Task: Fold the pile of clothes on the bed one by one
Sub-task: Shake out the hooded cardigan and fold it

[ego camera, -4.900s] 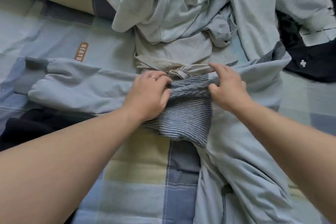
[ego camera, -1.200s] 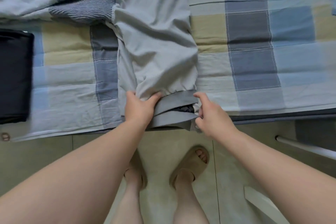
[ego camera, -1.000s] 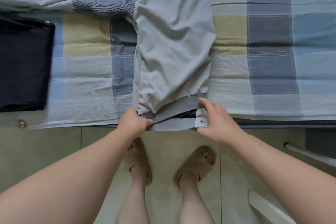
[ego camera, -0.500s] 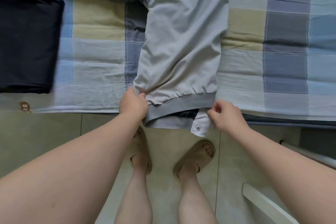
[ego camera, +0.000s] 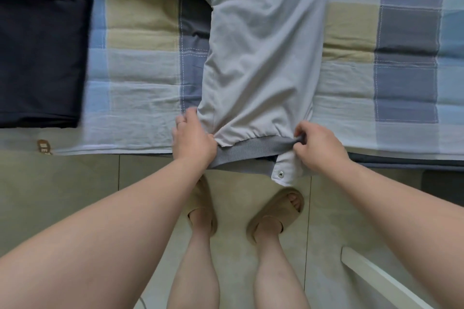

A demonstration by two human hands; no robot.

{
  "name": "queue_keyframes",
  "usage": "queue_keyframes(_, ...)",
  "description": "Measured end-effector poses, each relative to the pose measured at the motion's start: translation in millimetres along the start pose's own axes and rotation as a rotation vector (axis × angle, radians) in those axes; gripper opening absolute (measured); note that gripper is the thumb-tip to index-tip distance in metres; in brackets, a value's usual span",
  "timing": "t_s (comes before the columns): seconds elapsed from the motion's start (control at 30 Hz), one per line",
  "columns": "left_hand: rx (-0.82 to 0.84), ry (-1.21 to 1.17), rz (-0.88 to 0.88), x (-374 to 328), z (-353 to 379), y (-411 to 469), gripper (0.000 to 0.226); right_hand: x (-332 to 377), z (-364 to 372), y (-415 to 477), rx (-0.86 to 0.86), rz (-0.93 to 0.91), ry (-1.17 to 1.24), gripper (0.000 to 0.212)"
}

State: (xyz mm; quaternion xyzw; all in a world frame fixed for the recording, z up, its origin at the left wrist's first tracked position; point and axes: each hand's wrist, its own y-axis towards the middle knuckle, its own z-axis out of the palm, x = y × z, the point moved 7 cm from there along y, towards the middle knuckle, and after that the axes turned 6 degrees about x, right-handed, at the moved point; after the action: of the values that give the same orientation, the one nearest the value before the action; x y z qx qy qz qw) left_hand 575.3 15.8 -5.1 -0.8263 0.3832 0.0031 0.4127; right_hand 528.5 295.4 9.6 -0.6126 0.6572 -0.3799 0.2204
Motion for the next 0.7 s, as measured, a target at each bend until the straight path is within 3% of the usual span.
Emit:
queue_keyframes(0.1,-0.202,0.271,0.320,-45,-22,-6,0.080,1,-19,6,-0.022,0.059,-0.057,0.019)
queue_keyframes(0.2,-0.168,0.384,0.535,-89,-23,18,0.075,20,-58,16,-0.391,-0.049,-0.034,0.032)
queue_keyframes(0.27,-0.105,0.438,0.588,-110,-17,44,0.069,35,-63,32,-0.450,-0.135,0.012,0.053)
queue_keyframes(0.37,0.046,0.520,0.612,-107,8,70,0.065,53,-45,65,-0.356,-0.214,-0.105,0.074)
queue_keyframes(0.57,0.146,0.630,0.610,-27,54,27,0.073,42,34,51,-0.005,-0.267,-0.312,0.076)
queue_keyframes(0.7,0.150,0.701,0.643,-7,52,-5,0.074,39,41,8,0.237,-0.371,-0.346,0.072)
